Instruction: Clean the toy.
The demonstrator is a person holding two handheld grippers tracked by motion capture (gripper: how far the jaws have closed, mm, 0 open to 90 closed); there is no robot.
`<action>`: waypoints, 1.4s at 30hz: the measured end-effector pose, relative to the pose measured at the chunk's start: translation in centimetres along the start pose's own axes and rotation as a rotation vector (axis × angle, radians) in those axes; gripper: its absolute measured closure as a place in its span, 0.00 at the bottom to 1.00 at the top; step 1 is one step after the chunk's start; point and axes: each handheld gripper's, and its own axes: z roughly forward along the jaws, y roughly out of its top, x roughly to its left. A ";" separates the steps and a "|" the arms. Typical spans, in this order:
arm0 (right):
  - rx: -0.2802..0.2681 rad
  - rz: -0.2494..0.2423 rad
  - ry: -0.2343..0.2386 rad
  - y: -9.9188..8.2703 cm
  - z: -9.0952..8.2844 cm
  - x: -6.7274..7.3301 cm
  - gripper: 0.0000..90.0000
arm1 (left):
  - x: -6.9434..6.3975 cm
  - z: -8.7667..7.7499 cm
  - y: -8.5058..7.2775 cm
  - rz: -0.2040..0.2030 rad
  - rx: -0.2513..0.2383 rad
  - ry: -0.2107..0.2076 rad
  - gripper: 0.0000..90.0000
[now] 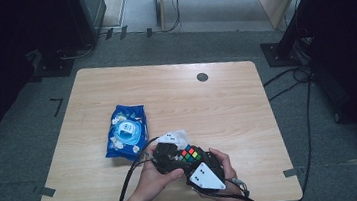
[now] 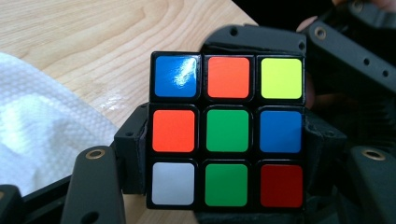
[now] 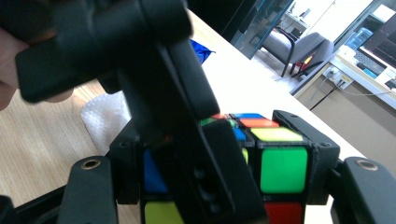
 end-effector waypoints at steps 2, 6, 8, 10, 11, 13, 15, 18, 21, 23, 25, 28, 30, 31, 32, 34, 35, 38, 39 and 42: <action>0.006 -0.004 0.001 -0.2 0.0 -0.1 0.37 | 0.4 -0.6 0.1 -0.020 -0.021 -0.003 0.38; 0.014 0.004 -0.002 -0.5 0.0 -0.4 0.36 | 1.2 -1.5 0.3 -0.052 -0.048 -0.019 0.38; 0.016 0.000 -0.005 -0.6 0.0 -0.4 0.36 | 1.4 -1.7 0.3 -0.056 -0.050 -0.024 0.38; 0.017 -0.003 -0.006 -0.6 0.0 -0.3 0.36 | 1.5 -1.8 0.4 -0.057 -0.048 -0.032 0.38; 0.014 -0.008 -0.005 -0.6 0.1 -0.3 0.36 | 1.6 -1.9 0.4 -0.062 -0.048 -0.038 0.38; 0.015 -0.005 -0.009 -0.6 0.0 -0.3 0.36 | 1.8 -2.1 0.5 -0.076 -0.052 -0.060 0.38; 0.011 0.002 -0.005 -0.5 0.0 -0.3 0.35 | 1.9 -2.1 0.5 -0.085 -0.049 -0.078 0.38; 0.014 0.016 -0.001 -0.5 0.1 -0.3 0.33 | 1.8 -1.9 0.5 -0.087 -0.041 -0.096 0.38; 0.015 0.026 0.003 -0.5 0.2 -0.3 0.34 | 1.7 -1.6 0.4 -0.079 -0.034 -0.101 0.38; 0.007 0.037 0.007 -0.4 0.1 -0.4 0.35 | 1.6 -1.6 0.4 -0.069 -0.037 -0.100 0.38; -0.002 0.032 0.010 -0.4 0.0 -0.4 0.38 | 1.5 -1.8 0.5 -0.054 -0.046 -0.093 0.38; -0.006 0.027 0.011 -0.2 -0.1 -0.4 0.39 | 1.5 -1.9 0.5 -0.049 -0.054 -0.096 0.38; -0.006 0.029 0.011 -0.2 -0.1 -0.5 0.39 | 1.6 -1.9 0.5 -0.050 -0.055 -0.097 0.38; -0.006 0.029 0.011 -0.2 0.0 -0.5 0.39 | 1.6 -1.9 0.5 -0.052 -0.055 -0.097 0.38; -0.006 0.027 0.012 -0.2 0.0 -0.5 0.39 | 1.6 -1.9 0.5 -0.052 -0.055 -0.098 0.38; -0.005 0.024 0.012 -0.2 0.0 -0.5 0.39 | 1.6 -1.9 0.5 -0.049 -0.057 -0.098 0.38; -0.005 0.027 0.011 -0.2 0.0 -0.5 0.39 | 1.6 -2.0 0.5 -0.047 -0.059 -0.098 0.38; -0.008 0.029 0.007 -0.1 -0.1 -0.5 0.39 | 1.5 -2.2 0.6 -0.038 -0.067 -0.091 0.38; -0.008 0.028 0.005 -0.1 -0.1 -0.5 0.39 | 1.4 -2.4 0.6 -0.037 -0.078 -0.087 0.37; -0.003 0.028 0.001 -0.2 -0.1 -0.6 0.39 | 1.5 -2.9 0.8 -0.037 -0.104 -0.083 0.37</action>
